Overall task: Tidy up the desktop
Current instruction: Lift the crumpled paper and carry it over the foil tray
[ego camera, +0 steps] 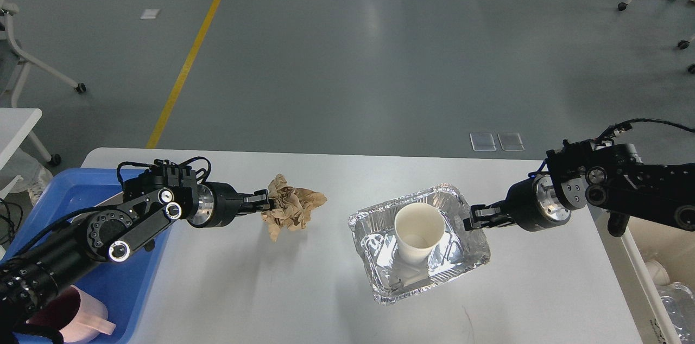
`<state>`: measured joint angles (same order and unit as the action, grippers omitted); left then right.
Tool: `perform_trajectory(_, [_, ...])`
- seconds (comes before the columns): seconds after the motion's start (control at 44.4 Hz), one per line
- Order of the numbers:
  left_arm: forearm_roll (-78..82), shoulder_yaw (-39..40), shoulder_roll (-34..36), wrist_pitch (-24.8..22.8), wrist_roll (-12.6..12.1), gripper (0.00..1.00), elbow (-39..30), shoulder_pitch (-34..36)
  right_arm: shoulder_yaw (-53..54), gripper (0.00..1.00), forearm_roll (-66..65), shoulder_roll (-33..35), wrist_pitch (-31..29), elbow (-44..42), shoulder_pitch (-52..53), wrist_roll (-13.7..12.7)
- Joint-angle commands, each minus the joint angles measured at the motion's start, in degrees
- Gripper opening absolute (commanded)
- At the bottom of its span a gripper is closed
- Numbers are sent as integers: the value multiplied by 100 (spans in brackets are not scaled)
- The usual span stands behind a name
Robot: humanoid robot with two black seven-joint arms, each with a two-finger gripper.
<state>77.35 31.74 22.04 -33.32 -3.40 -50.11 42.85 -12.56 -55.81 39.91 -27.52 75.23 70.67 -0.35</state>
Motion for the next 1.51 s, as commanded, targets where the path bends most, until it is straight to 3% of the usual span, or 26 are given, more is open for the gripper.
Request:
perform_trajectory(0.0, [-273,359,678,-438,-3,0,-446,21,-1,0,96,-1,10,-26,-1,-9])
perform_trajectory(0.36, [-1170,1273,2330,-1326,-3,0,-1352,21,78,0,1396,-62,-174,-35,-9,9])
perform_trajectory(0.563, [-1556,1668,2955,-1546,-3,0,-1598,21,263,0,1818,-62,-271,-26,-71,61])
perform_trajectory(1.486, [-2295,2108,3799,-2038,-3,0,-1704,311,492,0,2223,-71,-614,18,-106,123])
